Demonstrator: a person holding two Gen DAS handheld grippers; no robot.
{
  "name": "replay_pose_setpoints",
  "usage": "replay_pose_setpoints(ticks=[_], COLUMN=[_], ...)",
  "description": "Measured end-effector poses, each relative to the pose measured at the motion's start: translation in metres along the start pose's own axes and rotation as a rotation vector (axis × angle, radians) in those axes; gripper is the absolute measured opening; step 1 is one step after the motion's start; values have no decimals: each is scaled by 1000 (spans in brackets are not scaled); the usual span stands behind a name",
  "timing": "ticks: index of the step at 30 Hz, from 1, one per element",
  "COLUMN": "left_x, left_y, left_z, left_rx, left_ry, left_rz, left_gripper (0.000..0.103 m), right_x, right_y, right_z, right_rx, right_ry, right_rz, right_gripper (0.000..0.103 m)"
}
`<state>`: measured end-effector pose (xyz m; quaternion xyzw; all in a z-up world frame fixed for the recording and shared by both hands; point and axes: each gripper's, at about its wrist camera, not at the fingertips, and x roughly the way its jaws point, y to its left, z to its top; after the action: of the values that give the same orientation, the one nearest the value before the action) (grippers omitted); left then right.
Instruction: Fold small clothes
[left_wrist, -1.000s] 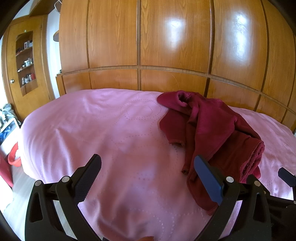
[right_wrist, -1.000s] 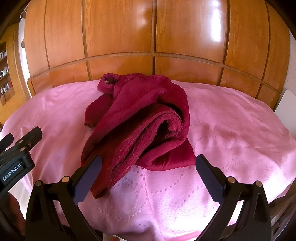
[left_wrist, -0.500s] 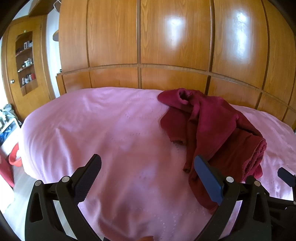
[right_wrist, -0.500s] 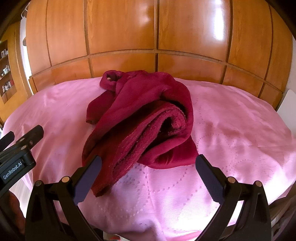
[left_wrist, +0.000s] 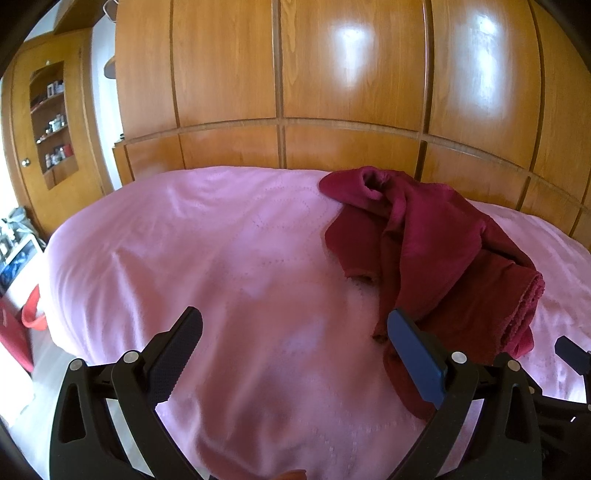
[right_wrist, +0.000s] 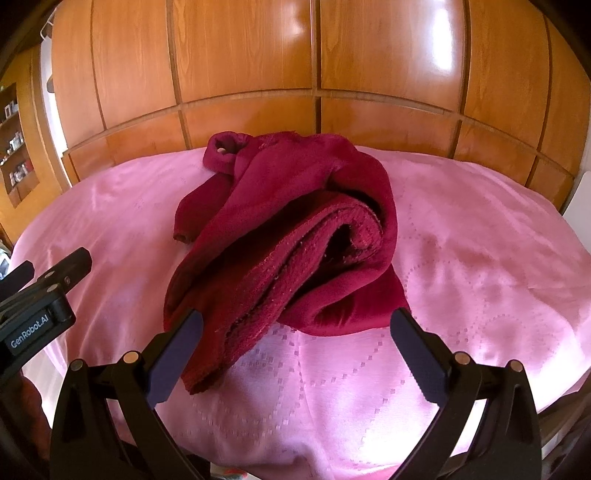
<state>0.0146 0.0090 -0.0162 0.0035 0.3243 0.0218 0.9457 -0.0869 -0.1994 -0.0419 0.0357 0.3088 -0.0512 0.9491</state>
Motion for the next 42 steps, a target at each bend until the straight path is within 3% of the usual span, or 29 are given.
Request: replay_pose_setpoints(ticks=[9,14,20,22,24,25,27,28,29,30,35,38,42], left_x=[15,41,64,70,81,85,97,101,105,110,132,155,182], left_y=[-3,14,48,57,63,65,62,59,55,51,24,8,-8], left_z=[6,8,16,18,23,25,29,31,33,35,45,50,54], left_rx=[15,-18,-98,-125,-148,-153,-151,-148,-143,-139,-122,-114,-122], left_ry=[39,120,187,201,233,247,276,289,299,305,320,352,408], left_rz=[3,-146,-150,-167,-202,-218,-273,-289,-310,-333,-382,-360,-375], left_gripper=[99,99,99,97,77,72,49,43,38,37,37,37,37], right_x=[11,16,30,43,54,61,72,74,71,70,35,19,12], right_y=[-1,2,16,21,25,28,30,30,28,24,-23,-63,-124], right_z=[-2,-3,-1,2,5,5,6,7,8,11,48,71,91], right_rx=[1,9,-5,12,12,3,-13,-28,-41,-47,24,91,230], right_ry=[36,67,138,176,203,218,262,270,260,245,81,-19,-75], right_rz=[80,255,373,393,389,371,374,379,379,381,389,313,212], right_gripper=[101,101,100,92,75,69,37,30,16,8,7,7,7])
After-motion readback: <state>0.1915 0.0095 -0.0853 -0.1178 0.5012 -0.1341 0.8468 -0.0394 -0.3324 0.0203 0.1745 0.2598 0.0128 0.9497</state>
